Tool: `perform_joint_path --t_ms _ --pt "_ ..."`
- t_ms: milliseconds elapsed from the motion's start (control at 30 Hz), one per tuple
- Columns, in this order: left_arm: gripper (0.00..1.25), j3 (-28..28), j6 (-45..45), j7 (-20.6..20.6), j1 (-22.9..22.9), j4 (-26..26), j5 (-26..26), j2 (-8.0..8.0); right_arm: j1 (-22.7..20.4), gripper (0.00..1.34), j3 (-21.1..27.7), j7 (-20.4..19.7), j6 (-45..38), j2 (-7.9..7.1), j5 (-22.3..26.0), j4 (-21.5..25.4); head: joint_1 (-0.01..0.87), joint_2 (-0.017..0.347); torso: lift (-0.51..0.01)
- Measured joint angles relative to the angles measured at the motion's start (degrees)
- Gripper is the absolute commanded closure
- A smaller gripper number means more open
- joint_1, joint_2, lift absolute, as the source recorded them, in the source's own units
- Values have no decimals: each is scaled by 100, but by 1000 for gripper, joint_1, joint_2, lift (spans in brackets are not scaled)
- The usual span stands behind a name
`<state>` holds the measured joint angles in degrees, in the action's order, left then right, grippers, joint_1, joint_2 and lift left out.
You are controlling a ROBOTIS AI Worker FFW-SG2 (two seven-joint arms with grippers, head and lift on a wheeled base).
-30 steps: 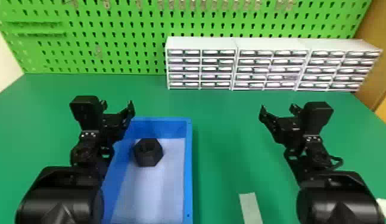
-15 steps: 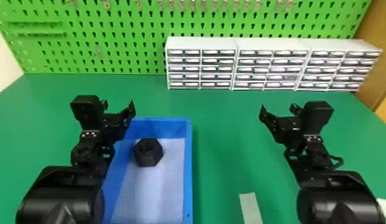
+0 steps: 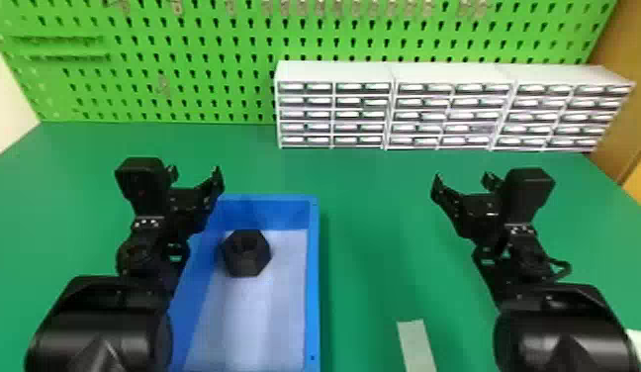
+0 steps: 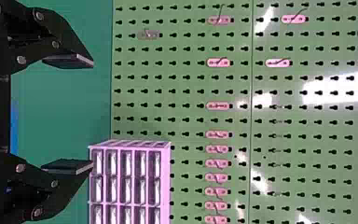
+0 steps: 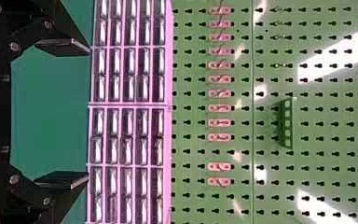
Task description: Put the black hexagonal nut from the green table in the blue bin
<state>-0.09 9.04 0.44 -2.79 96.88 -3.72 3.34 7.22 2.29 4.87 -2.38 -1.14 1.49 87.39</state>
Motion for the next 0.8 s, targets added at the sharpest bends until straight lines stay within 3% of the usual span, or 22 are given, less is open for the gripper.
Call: perform_joint_path --t_ms 800 --pt "486 14 0 0 14 14 11 0 16 335 -4 -1 -26 -9 0 0 686 51 -96"
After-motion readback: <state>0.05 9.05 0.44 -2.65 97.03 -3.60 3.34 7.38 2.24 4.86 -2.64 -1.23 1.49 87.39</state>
